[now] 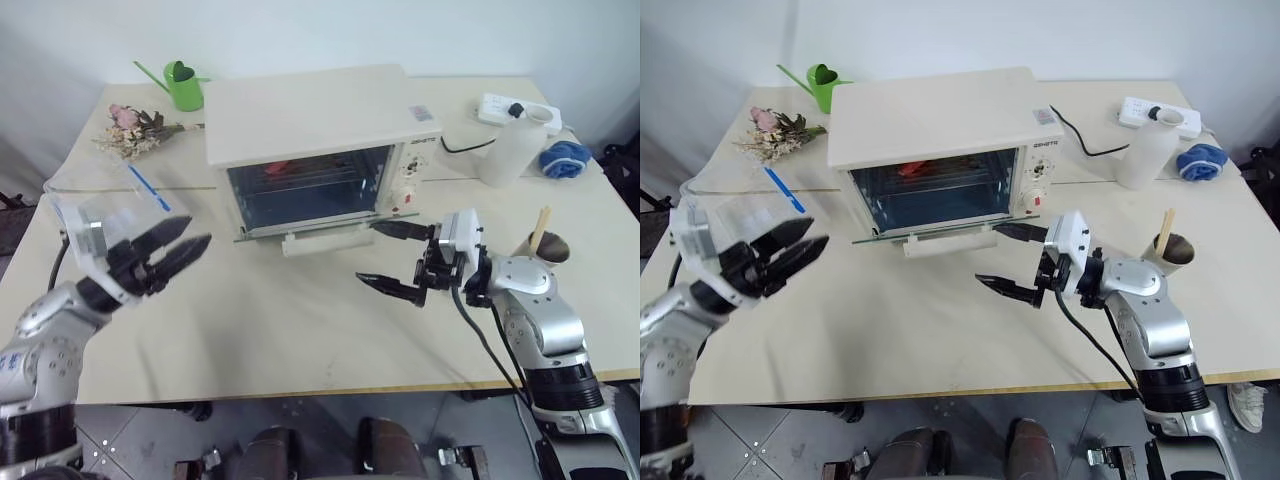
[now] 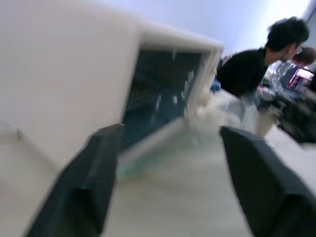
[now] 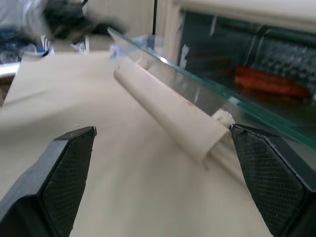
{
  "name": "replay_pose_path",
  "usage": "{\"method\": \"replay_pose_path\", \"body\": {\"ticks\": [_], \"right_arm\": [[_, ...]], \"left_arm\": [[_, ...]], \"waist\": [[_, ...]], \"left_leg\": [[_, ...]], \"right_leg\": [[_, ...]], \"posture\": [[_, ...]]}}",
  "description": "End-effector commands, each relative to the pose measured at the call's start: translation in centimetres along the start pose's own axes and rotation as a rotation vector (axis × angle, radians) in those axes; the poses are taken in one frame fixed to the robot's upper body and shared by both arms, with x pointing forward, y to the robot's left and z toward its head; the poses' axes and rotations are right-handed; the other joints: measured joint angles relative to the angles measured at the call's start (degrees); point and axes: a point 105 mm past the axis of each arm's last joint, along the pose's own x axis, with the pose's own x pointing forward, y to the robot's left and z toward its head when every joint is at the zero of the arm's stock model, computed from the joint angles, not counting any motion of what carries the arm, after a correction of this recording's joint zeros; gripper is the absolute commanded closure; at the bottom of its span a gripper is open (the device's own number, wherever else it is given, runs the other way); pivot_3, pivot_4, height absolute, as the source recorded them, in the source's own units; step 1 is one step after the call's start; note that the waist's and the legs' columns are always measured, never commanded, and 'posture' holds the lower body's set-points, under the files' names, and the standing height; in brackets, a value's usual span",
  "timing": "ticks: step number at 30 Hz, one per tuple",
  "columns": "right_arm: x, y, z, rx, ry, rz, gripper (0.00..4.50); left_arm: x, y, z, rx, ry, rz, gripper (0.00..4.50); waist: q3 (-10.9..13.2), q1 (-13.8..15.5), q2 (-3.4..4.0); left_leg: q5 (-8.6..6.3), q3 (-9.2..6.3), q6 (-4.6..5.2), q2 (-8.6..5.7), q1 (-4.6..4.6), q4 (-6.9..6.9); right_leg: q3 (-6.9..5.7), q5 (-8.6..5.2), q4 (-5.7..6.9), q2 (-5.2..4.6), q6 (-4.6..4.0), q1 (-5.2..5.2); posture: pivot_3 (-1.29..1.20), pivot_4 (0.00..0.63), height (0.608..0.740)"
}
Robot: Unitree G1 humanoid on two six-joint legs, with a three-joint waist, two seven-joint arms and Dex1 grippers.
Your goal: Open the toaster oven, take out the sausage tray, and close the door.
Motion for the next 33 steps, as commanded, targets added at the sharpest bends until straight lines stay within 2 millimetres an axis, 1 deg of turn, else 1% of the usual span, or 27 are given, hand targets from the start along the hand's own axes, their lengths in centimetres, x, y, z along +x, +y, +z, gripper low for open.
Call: {"method": "replay_pose_path", "body": {"ticks": [1,4,7,9,12,15,18,20,21,22,24,26,29,31,33], "right_arm": [[1.1,1.4,0.9,-0.050,-0.024,0.072,0.00],[1.0,1.4,0.8,-0.057,-0.021,0.065,0.00],[1.0,1.2,0.9,-0.066,-0.019,0.052,0.00],[0.9,1.2,0.9,-0.071,-0.016,0.039,0.00],[0.3,1.2,0.7,-0.076,-0.001,0.011,0.00],[-1.3,1.3,0.0,-0.067,0.028,-0.073,0.00],[-2.2,1.5,-0.3,-0.059,0.045,-0.115,0.00],[-4.2,2.0,-1.3,-0.045,0.095,-0.183,0.00],[-5.9,2.4,-2.0,-0.036,0.135,-0.242,0.00],[-7.1,2.7,-2.4,-0.031,0.163,-0.280,0.00],[-9.3,2.9,-2.3,-0.030,0.208,-0.364,0.00],[-10.3,2.9,-1.9,-0.041,0.226,-0.398,0.00],[-10.0,3.0,-1.8,-0.043,0.224,-0.373,0.00],[-9.0,2.9,-1.9,-0.042,0.207,-0.345,0.00],[-8.0,2.6,-1.8,-0.046,0.181,-0.327,0.00]], "left_arm": [[2.0,0.2,-0.6,0.031,0.006,-0.041,2.51],[4.0,-0.1,-1.7,0.042,0.027,-0.089,3.46],[5.2,-0.4,-2.8,0.052,0.049,-0.115,4.43],[5.5,-0.5,-3.6,0.057,0.072,-0.121,4.47],[5.6,-0.8,-4.2,0.049,0.083,-0.136,4.47],[5.2,-1.0,-5.3,0.059,0.133,-0.156,4.47],[5.0,-1.0,-5.6,0.064,0.147,-0.157,4.47],[4.6,-1.0,-6.2,0.078,0.182,-0.158,4.47],[4.2,-1.1,-6.7,0.078,0.202,-0.159,4.47],[4.0,-1.1,-7.0,0.078,0.213,-0.160,4.47],[3.3,-1.2,-7.8,0.083,0.246,-0.154,4.47],[2.8,-1.3,-8.4,0.082,0.266,-0.151,4.47],[2.6,-1.5,-8.8,0.075,0.263,-0.157,4.47],[2.6,-1.6,-8.9,0.074,0.250,-0.159,4.47],[2.6,-1.5,-8.9,0.081,0.238,-0.158,4.47]], "waist": [[0.00,0.03,0.00],[0.01,0.04,-0.02],[0.02,0.04,-0.04],[0.02,0.09,-0.04],[0.02,0.25,-0.04],[0.00,0.57,-0.06],[0.00,1.01,-0.06],[0.00,2.03,-0.06],[-0.01,2.61,-0.05],[-0.01,3.62,-0.04],[-0.01,4.83,-0.04],[-0.01,5.51,-0.04],[-0.01,5.78,-0.05],[-0.01,5.73,-0.05],[-0.01,5.12,-0.05]], "left_leg": [[0.00,0.01,0.00,0.00,0.06,-0.04],[-0.02,0.00,-0.04,0.06,0.04,-0.04],[-0.02,0.03,-0.04,0.06,0.02,-0.03],[-0.02,0.03,-0.04,0.08,0.02,-0.02],[-0.02,0.03,-0.04,0.12,0.02,0.00],[-0.03,0.01,-0.04,0.10,0.01,0.01],[-0.04,0.00,0.00,0.02,-0.02,0.00],[-0.07,0.00,0.04,-0.04,-0.04,0.03],[-0.09,-0.04,0.07,-0.05,-0.04,0.02],[-0.11,-0.13,0.10,-0.08,-0.04,0.02],[-0.26,-0.30,0.20,-0.16,-0.09,0.06],[-0.43,-0.34,0.36,-0.25,-0.14,0.21],[-0.66,-0.39,0.64,-0.35,-0.29,0.82],[-0.70,-0.44,0.72,-0.36,-0.24,0.96],[-0.69,-0.37,0.73,-0.36,-0.16,0.99]], "right_leg": [[0.00,0.00,0.03,0.00,0.00,-0.01],[-0.03,0.00,0.04,0.08,0.00,-0.04],[-0.03,0.00,0.02,0.08,0.00,-0.05],[-0.02,0.00,0.03,0.09,0.00,-0.05],[-0.02,0.00,0.03,0.12,0.00,-0.05],[-0.02,0.00,0.03,0.10,0.00,-0.04],[-0.04,0.00,0.02,0.02,0.00,-0.04],[-0.04,0.01,-0.02,-0.03,0.02,-0.03],[-0.06,0.01,-0.03,-0.04,0.03,-0.02],[-0.10,0.02,0.01,-0.07,0.03,0.00],[-0.15,0.02,0.01,-0.10,0.03,0.04],[-0.14,0.04,-0.01,-0.12,0.08,0.11],[-0.08,0.13,-0.38,-0.16,0.24,0.46],[-0.10,0.18,-0.92,-0.16,0.34,0.86],[-0.01,0.27,-0.98,-0.16,0.49,0.91]], "posture": [[0.00,0.150,0.740],[0.00,0.150,0.740],[0.00,0.150,0.740],[0.00,0.150,0.740],[0.00,0.150,0.740],[0.00,0.150,0.740],[0.00,0.150,0.740],[0.00,0.150,0.740],[0.00,0.150,0.740],[0.00,0.150,0.740],[0.00,0.150,0.740],[0.00,0.150,0.740],[0.00,0.150,0.740],[0.00,0.150,0.740],[0.00,0.150,0.740]]}}
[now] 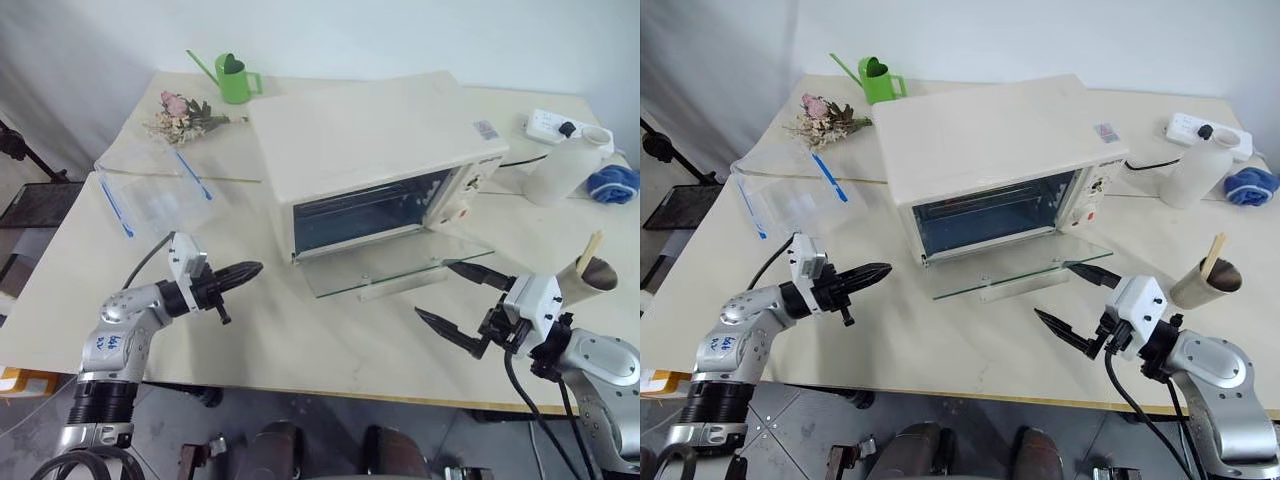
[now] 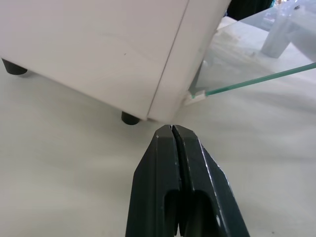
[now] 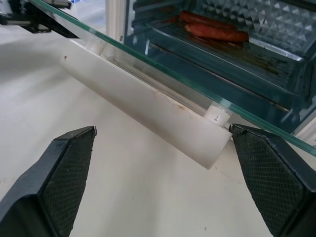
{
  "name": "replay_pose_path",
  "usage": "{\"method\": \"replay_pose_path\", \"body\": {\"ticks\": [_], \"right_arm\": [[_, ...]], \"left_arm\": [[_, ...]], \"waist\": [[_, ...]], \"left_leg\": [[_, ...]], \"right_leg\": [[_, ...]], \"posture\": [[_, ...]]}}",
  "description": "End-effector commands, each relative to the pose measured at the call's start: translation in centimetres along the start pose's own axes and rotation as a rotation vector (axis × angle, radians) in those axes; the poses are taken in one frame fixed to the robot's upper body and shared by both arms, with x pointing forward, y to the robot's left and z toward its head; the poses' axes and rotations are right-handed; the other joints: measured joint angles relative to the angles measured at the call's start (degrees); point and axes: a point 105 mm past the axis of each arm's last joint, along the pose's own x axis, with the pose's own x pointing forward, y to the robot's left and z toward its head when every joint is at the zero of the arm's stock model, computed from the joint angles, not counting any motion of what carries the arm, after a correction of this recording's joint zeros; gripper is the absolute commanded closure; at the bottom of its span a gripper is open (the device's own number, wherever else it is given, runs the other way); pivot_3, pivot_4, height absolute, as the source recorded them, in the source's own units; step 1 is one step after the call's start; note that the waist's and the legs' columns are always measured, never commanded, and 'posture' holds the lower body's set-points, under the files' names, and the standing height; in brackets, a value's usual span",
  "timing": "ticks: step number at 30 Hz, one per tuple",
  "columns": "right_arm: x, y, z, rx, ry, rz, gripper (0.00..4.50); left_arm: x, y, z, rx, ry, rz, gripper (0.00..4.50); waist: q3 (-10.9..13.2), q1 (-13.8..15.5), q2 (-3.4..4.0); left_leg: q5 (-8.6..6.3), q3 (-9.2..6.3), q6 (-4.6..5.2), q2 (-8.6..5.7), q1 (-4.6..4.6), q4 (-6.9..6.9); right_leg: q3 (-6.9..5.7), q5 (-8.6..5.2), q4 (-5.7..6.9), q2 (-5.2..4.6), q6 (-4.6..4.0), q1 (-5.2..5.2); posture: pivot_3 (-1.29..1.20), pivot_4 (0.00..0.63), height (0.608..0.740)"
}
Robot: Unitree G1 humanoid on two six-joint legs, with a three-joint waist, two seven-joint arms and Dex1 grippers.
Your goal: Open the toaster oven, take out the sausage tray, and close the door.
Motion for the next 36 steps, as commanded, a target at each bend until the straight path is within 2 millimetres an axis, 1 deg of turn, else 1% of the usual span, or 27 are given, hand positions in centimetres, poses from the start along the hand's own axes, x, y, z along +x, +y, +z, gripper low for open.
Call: {"method": "replay_pose_path", "body": {"ticks": [1,5,8,11,14,18,23,26,29,33,36], "right_arm": [[1.2,0.1,0.0,0.004,-0.016,0.026,0.00],[2.7,-0.1,0.6,0.002,-0.057,0.039,0.00],[3.9,-0.3,1.2,-0.001,-0.089,0.056,0.00],[4.5,-0.5,1.6,-0.006,-0.106,0.062,0.00],[5.3,-0.8,2.4,-0.010,-0.138,0.068,0.00],[5.9,-0.8,2.5,-0.013,-0.143,0.083,0.00],[5.8,-0.5,2.5,-0.012,-0.143,0.099,0.00],[5.2,0.5,2.7,-0.012,-0.142,0.153,0.00],[4.7,1.6,2.4,-0.053,-0.120,0.221,0.00],[4.1,2.4,1.6,-0.133,-0.084,0.276,0.00],[3.7,2.2,0.6,-0.156,-0.048,0.277,0.00]], "left_arm": [[0.1,-0.3,0.7,0.039,-0.040,-0.017,4.47],[-0.2,-0.6,0.9,0.032,-0.065,-0.039,4.47],[-0.3,-0.8,1.5,0.022,-0.107,-0.051,4.47],[-0.2,-0.8,2.3,0.029,-0.151,-0.043,4.47],[0.2,-1.2,3.6,0.014,-0.205,-0.073,4.47],[1.2,-1.7,4.2,0.028,-0.199,-0.110,4.47],[2.4,-1.5,4.5,0.038,-0.197,-0.128,4.47],[3.0,-1.6,4.8,0.039,-0.204,-0.137,4.47],[3.3,-1.7,4.8,0.040,-0.198,-0.151,4.47],[4.0,-1.9,4.8,0.039,-0.188,-0.169,4.47],[4.8,-2.6,4.1,0.040,-0.149,-0.212,4.47]], "waist": [[0.00,-0.79,0.00],[0.00,-2.25,0.01],[0.01,-2.85,0.02],[0.01,-2.92,0.01],[0.01,-2.87,0.01],[0.01,-2.83,0.01],[0.01,-2.98,0.01],[0.01,-3.07,0.01],[0.01,-3.20,0.01],[0.01,-3.31,0.01],[0.01,-3.30,0.01]], "left_leg": [[0.00,0.02,-0.01,0.03,0.05,0.00],[0.05,0.09,-0.25,0.31,0.09,-0.06],[0.05,0.17,-0.28,0.38,0.10,-0.12],[0.05,0.17,-0.28,0.38,0.09,-0.11],[0.05,0.16,-0.27,0.38,0.08,-0.08],[0.05,0.13,-0.28,0.38,0.08,-0.09],[0.05,0.15,-0.28,0.38,0.07,-0.09],[0.05,0.17,-0.28,0.40,0.07,-0.10],[0.05,0.19,-0.28,0.40,0.07,-0.12],[0.05,0.20,-0.28,0.40,0.05,-0.12],[0.04,0.21,-0.28,0.40,0.05,-0.12]], "right_leg": [[0.00,0.01,0.03,0.00,0.03,0.01],[-0.09,-0.01,0.13,0.21,-0.02,-0.08],[-0.08,-0.03,0.21,0.25,-0.05,-0.17],[-0.08,-0.03,0.21,0.25,-0.05,-0.17],[-0.08,-0.03,0.20,0.25,-0.05,-0.16],[-0.09,-0.03,0.21,0.24,-0.05,-0.16],[-0.10,-0.03,0.20,0.26,-0.05,-0.17],[-0.09,-0.03,0.20,0.29,-0.05,-0.17],[-0.09,-0.03,0.19,0.29,-0.05,-0.18],[-0.09,-0.03,0.18,0.29,-0.05,-0.21],[-0.08,-0.03,0.18,0.29,-0.05,-0.20]], "posture": [[0.00,0.150,0.740],[0.00,0.150,0.740],[0.00,0.150,0.740],[0.00,0.150,0.740],[0.00,0.150,0.740],[0.00,0.150,0.740],[0.00,0.150,0.740],[0.00,0.150,0.740],[0.00,0.150,0.740],[0.00,0.150,0.740],[0.00,0.150,0.740]]}}
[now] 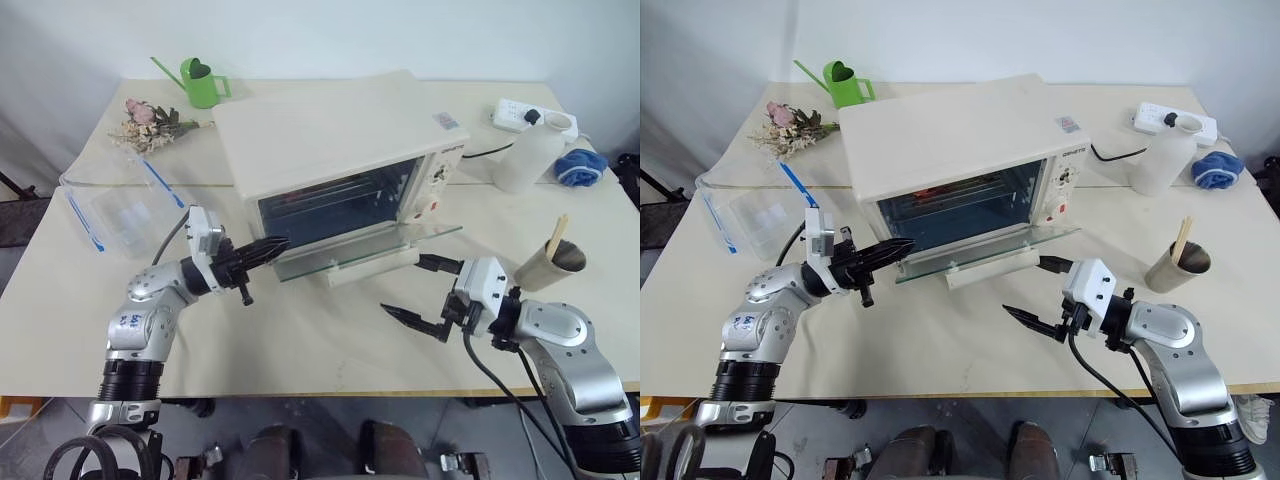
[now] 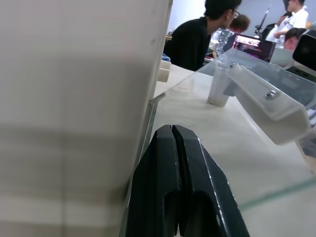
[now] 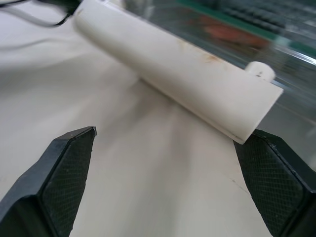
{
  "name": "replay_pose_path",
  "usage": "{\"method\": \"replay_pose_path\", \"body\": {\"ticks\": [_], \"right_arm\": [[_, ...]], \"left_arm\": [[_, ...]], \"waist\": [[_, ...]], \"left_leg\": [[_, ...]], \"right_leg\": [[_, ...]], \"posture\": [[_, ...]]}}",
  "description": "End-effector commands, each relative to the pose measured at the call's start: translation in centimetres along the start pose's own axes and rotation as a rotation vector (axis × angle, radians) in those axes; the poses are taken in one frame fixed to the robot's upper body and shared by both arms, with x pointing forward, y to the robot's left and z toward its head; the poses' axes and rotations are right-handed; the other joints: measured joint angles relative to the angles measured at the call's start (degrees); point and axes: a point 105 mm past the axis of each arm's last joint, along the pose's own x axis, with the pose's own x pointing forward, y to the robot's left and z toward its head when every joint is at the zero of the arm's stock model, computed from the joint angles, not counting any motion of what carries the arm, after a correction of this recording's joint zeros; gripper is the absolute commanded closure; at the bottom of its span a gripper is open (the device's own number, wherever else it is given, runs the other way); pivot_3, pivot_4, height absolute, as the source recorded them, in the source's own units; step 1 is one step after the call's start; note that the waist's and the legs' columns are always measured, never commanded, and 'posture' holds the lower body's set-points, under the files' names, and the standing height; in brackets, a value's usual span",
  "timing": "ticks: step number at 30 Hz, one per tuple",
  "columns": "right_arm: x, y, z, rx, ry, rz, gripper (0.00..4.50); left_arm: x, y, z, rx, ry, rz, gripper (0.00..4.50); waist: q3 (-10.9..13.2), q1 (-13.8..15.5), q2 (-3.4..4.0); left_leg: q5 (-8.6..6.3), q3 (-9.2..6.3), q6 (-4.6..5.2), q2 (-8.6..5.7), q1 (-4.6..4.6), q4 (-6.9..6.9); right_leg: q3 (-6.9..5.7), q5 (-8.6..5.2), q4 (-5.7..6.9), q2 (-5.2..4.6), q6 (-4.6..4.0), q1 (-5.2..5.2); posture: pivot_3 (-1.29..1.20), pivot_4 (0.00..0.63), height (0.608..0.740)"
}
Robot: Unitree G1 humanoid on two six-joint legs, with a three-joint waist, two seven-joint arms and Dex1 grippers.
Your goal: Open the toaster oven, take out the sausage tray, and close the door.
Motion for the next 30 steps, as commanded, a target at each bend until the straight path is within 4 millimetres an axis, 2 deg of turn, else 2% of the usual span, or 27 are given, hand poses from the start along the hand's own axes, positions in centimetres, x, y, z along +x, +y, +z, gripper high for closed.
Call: {"method": "replay_pose_path", "body": {"ticks": [1,9,16,18,22,25,28,30], "right_arm": [[0.1,0.9,0.4,-0.064,-0.018,0.049,0.00],[-0.8,0.0,-0.4,-0.057,0.006,-0.064,0.00],[-4.2,0.0,-2.1,-0.031,0.116,-0.178,0.00],[-5.9,-0.1,-2.4,-0.010,0.158,-0.244,0.00],[-8.6,0.0,-2.5,-0.009,0.230,-0.318,0.00],[-10.2,-0.8,-2.1,-0.028,0.264,-0.378,0.00],[-10.2,-1.6,-1.2,-0.066,0.263,-0.375,0.00],[-8.7,-2.6,0.3,-0.107,0.212,-0.354,0.00]], "left_arm": [[0.9,-0.8,-0.5,0.010,0.034,-0.056,4.47],[1.5,-1.0,-2.4,-0.018,0.099,-0.057,4.47],[1.3,-1.2,-3.5,-0.031,0.142,-0.068,4.47],[1.2,-1.3,-3.9,-0.030,0.158,-0.076,4.47],[1.3,-1.5,-4.6,-0.026,0.175,-0.088,4.47],[1.1,-1.7,-5.5,-0.022,0.206,-0.096,4.47],[1.0,-1.5,-5.5,-0.008,0.206,-0.075,4.47],[0.8,-1.4,-5.5,-0.004,0.205,-0.061,4.47]], "waist": [[0.00,0.00,0.00],[0.00,0.28,0.00],[0.00,1.18,-0.01],[-0.01,1.16,0.02],[-0.01,1.23,0.03],[-0.01,1.16,0.03],[-0.02,1.00,0.03],[-0.01,0.86,0.04]], "left_leg": [[0.00,0.00,0.00,0.00,0.00,0.00],[0.00,-0.01,0.00,0.00,0.01,0.07],[-0.01,-0.02,0.01,-0.03,-0.01,0.07],[0.00,0.01,0.02,-0.03,0.01,0.08],[0.00,0.02,0.02,-0.02,0.04,0.07],[-0.01,0.04,0.02,-0.03,0.03,0.07],[0.00,0.08,0.02,0.00,0.09,0.07],[0.00,0.08,0.02,0.03,0.12,0.07]], "right_leg": [[0.00,0.00,0.00,0.00,0.00,0.01],[0.01,0.00,-0.02,-0.01,0.00,0.07],[0.01,0.00,-0.07,-0.03,0.00,0.08],[0.03,0.00,-0.09,-0.02,0.01,0.11],[0.03,0.00,-0.05,-0.02,0.00,0.11],[0.05,0.01,-0.11,-0.02,0.01,0.13],[0.11,0.00,-0.10,-0.02,0.00,0.13],[0.11,0.00,-0.08,-0.01,-0.01,0.13]], "posture": [[0.00,0.150,0.740],[0.00,0.150,0.740],[0.00,0.150,0.740],[0.00,0.150,0.740],[0.00,0.150,0.740],[0.00,0.150,0.740],[0.00,0.150,0.740],[0.00,0.150,0.740]]}}
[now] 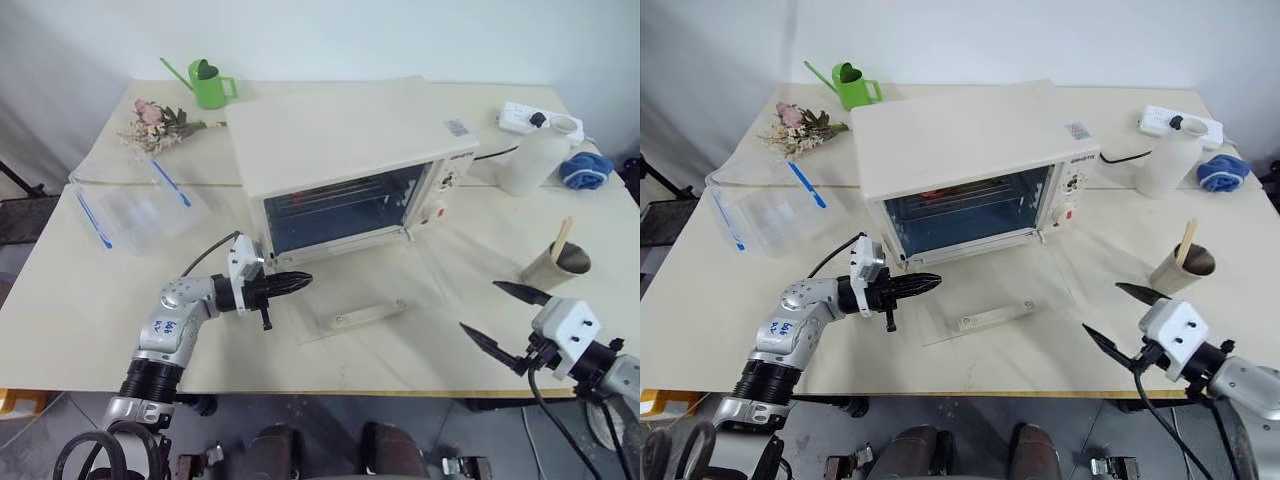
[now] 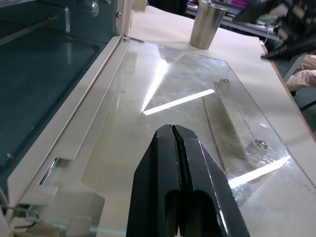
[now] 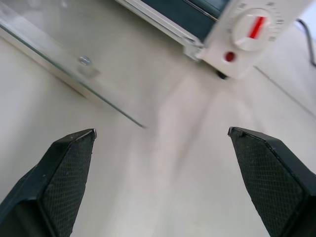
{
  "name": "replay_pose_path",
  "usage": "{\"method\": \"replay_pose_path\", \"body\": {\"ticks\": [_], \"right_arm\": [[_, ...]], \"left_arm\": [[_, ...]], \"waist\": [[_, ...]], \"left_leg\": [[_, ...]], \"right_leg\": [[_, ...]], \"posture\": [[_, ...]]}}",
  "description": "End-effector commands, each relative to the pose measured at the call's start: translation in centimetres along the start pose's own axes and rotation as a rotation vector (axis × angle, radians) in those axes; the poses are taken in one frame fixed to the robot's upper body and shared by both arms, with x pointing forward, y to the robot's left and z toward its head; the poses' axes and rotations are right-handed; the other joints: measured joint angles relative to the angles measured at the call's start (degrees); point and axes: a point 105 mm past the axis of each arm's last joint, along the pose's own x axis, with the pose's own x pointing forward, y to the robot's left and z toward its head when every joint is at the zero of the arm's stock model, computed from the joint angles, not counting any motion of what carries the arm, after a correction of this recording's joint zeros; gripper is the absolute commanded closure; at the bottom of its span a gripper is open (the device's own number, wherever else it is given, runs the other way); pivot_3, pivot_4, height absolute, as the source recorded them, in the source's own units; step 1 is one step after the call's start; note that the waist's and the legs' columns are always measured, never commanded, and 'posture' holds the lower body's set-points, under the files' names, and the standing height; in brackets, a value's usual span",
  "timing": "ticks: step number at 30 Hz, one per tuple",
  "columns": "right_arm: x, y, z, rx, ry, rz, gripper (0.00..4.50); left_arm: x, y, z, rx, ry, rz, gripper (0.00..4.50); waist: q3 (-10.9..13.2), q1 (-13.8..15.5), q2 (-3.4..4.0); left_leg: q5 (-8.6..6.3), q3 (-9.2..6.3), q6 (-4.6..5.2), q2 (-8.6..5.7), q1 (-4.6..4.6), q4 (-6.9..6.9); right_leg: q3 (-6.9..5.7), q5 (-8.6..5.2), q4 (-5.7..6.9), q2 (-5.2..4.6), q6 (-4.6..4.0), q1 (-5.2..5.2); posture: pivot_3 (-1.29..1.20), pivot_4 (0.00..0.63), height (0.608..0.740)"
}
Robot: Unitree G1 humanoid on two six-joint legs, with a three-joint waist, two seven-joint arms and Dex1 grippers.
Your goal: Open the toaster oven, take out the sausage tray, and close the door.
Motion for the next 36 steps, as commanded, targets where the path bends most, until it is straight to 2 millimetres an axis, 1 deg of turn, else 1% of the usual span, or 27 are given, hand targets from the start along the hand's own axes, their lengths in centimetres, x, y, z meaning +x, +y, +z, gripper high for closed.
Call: {"method": "replay_pose_path", "body": {"ticks": [1,2,3,5,8,12,14,16,18,20,22,26,28,29,31,34,36], "right_arm": [[2.2,-0.8,4.6,-0.097,-0.139,0.026,0.00],[3.0,-0.7,5.5,-0.117,-0.166,0.041,0.00],[4.2,-0.7,6.3,-0.148,-0.195,0.045,0.00],[7.0,0.2,7.9,-0.223,-0.250,0.080,0.00],[9.9,1.1,8.8,-0.290,-0.271,0.112,0.00],[14.5,1.7,10.5,-0.423,-0.314,0.062,0.00],[16.3,2.0,11.1,-0.493,-0.323,0.037,0.00],[17.5,2.2,11.2,-0.536,-0.318,0.031,0.00],[18.5,2.3,10.9,-0.578,-0.296,0.030,0.00],[20.0,1.7,10.7,-0.608,-0.268,-0.015,0.00],[21.4,1.5,10.9,-0.652,-0.273,-0.037,0.00],[23.8,0.4,10.8,-0.713,-0.209,-0.099,0.00],[24.5,0.3,10.7,-0.743,-0.194,-0.100,0.00],[24.7,0.3,10.8,-0.749,-0.199,-0.102,0.40],[25.1,0.6,11.0,-0.762,-0.212,-0.095,0.92],[25.3,0.9,11.6,-0.792,-0.242,-0.104,2.02],[25.4,1.0,11.7,-0.798,-0.252,-0.103,2.72]], "left_arm": [[-0.6,0.0,-0.1,0.009,-0.011,0.029,4.19],[-0.8,0.0,0.1,0.008,-0.025,0.037,4.10],[-1.3,-0.1,0.3,-0.007,-0.045,0.048,3.89],[-2.5,-0.2,1.1,-0.024,-0.084,0.081,3.36],[-3.8,-0.5,1.9,-0.021,-0.110,0.119,2.41],[-6.2,-1.2,3.1,-0.034,-0.149,0.180,1.22],[-7.2,-1.7,3.3,-0.033,-0.153,0.208,0.61],[-7.7,-2.1,3.5,-0.040,-0.155,0.220,0.01],[-8.0,-2.6,3.5,-0.055,-0.155,0.219,0.01],[-8.2,-3.2,3.6,-0.078,-0.161,0.217,0.01],[-8.2,-3.5,3.6,-0.081,-0.165,0.230,0.01],[-7.7,-4.2,3.5,-0.106,-0.177,0.220,0.01],[-7.6,-4.3,3.4,-0.110,-0.176,0.220,0.01],[-7.6,-4.3,3.4,-0.110,-0.175,0.221,0.00],[-7.5,-4.2,3.4,-0.111,-0.178,0.225,0.00],[-7.5,-4.1,3.5,-0.111,-0.185,0.228,0.00],[-7.3,-3.9,3.7,-0.109,-0.191,0.227,0.00]], "waist": [[-0.01,-0.17,0.02],[-0.01,-0.40,0.03],[-0.01,-0.65,0.03],[-0.01,-1.07,0.02],[0.00,-1.25,0.01],[0.02,-1.51,-0.01],[0.02,-1.60,-0.01],[0.02,-1.47,-0.01],[0.02,-1.35,-0.01],[0.02,-1.51,-0.01],[0.02,-2.00,-0.01],[0.02,-2.95,-0.01],[0.02,-3.23,-0.01],[0.02,-3.27,-0.01],[0.02,-3.26,-0.01],[0.03,-3.34,0.00],[0.03,-3.35,0.00]], "left_leg": [[0.00,0.04,0.00,0.01,0.01,0.00],[0.00,0.06,0.00,0.01,0.01,0.01],[0.00,0.09,0.00,0.03,0.06,0.01],[0.00,0.06,-0.01,0.06,0.02,0.00],[-0.04,0.02,-0.10,0.14,-0.06,-0.03],[-0.06,-0.09,-0.12,0.10,-0.27,0.00],[-0.06,-0.04,-0.11,0.07,-0.32,0.03],[-0.05,-0.06,-0.12,0.09,-0.32,0.03],[-0.04,-0.14,-0.13,0.09,-0.32,0.05],[-0.04,-0.16,-0.12,0.05,-0.32,0.07],[-0.04,-0.07,-0.12,0.06,-0.31,0.08],[0.02,-0.09,-0.22,0.10,-0.32,0.06],[0.03,-0.05,-0.24,0.12,-0.32,0.03],[0.03,-0.05,-0.25,0.12,-0.32,0.01],[0.03,-0.06,-0.26,0.17,-0.32,-0.02],[0.03,-0.05,-0.27,0.18,-0.32,-0.03],[0.03,-0.03,-0.28,0.19,-0.32,-0.03]], "right_leg": [[0.04,0.00,0.00,0.00,0.00,-0.01],[0.08,0.00,0.00,-0.01,0.00,-0.02],[0.10,0.00,0.03,0.00,-0.01,-0.02],[0.09,-0.02,0.05,-0.01,-0.04,-0.06],[0.03,-0.06,0.13,0.06,-0.12,-0.19],[-0.14,-0.05,0.19,0.02,-0.11,-0.34],[-0.12,-0.05,0.22,-0.01,-0.11,-0.43],[-0.14,-0.06,0.32,0.00,-0.11,-0.47],[-0.20,-0.06,0.41,0.00,-0.12,-0.46],[-0.18,-0.06,0.50,-0.03,-0.12,-0.47],[-0.13,-0.06,0.50,-0.02,-0.13,-0.50],[-0.09,-0.11,0.69,0.01,-0.21,-0.63],[-0.06,-0.12,0.82,0.02,-0.23,-0.73],[-0.06,-0.13,0.87,0.04,-0.26,-0.75],[-0.05,-0.15,0.88,0.08,-0.28,-0.77],[-0.02,-0.15,0.87,0.11,-0.29,-0.79],[0.00,-0.15,0.88,0.12,-0.29,-0.80]], "posture": [[0.00,0.150,0.740],[0.00,0.150,0.740],[0.00,0.150,0.740],[0.00,0.150,0.740],[0.00,0.150,0.740],[0.00,0.150,0.740],[0.00,0.150,0.740],[0.00,0.150,0.740],[0.00,0.150,0.740],[0.00,0.150,0.740],[0.00,0.150,0.740],[0.00,0.150,0.740],[0.00,0.150,0.740],[0.00,0.150,0.740],[0.00,0.150,0.740],[0.00,0.150,0.740],[0.00,0.150,0.740]]}}
